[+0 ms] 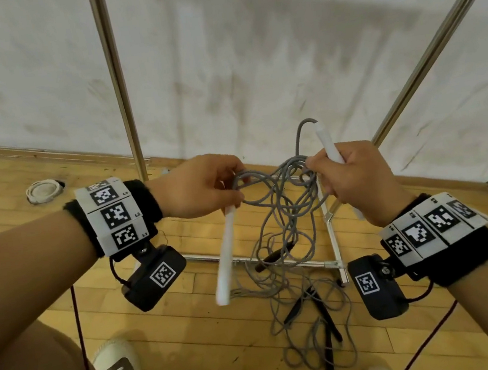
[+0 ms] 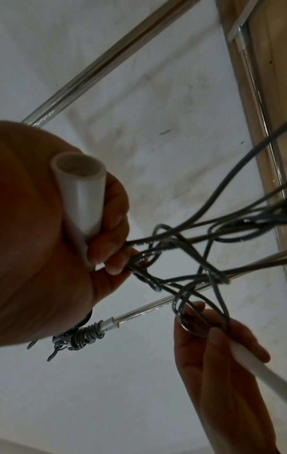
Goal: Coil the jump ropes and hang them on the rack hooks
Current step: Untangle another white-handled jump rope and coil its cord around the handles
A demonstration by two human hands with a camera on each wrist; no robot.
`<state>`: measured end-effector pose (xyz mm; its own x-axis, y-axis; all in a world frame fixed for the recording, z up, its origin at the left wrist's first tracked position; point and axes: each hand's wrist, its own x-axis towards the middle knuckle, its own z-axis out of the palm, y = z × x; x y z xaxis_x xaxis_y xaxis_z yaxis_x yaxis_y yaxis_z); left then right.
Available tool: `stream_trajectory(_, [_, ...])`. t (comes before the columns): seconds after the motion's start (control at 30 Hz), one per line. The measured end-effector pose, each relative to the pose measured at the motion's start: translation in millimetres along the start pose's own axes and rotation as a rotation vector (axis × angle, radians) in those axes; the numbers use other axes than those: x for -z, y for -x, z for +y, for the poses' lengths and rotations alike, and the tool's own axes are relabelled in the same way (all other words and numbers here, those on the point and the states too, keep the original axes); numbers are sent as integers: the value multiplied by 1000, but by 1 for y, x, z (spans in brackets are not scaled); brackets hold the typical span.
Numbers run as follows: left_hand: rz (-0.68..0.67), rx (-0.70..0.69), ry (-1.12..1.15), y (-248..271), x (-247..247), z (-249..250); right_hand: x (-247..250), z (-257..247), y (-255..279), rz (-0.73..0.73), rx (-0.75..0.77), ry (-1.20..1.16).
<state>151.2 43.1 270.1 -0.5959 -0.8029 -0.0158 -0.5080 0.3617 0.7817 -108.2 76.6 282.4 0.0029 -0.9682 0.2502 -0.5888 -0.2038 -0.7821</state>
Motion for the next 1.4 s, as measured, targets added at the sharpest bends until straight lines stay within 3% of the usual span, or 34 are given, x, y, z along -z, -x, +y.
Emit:
stream_trajectory(0.13, [91,-38,-177,-2,6,-1,1,3,3,-95,-14,19])
stream_trajectory(0.37, [-140,-10,-137,-3,-1,1,-11,-4,9,-111,122,98])
stream_trajectory(0.53, [-80,30,83,-6,-1,2,-11,-2,10,-133,128,117])
stream_trajectory(0.7, [-156,-7,-59,-5,0,0,-16,-3,14,-202,147,138])
stream_trajectory(0.93, [-213,18,-108,-5,-1,-7,-11,-6,10,-185,174,173])
stream_trajectory(1.1, [-152,45,-171,-10,2,-11,-3,-5,5,-115,194,184])
stream_trajectory(1.27, [-107,82,-385,-11,-5,-15,0,-3,1,-41,180,163])
stream_trajectory(1.4, [90,52,-341,-13,-7,-17,-1,6,0,-96,152,184])
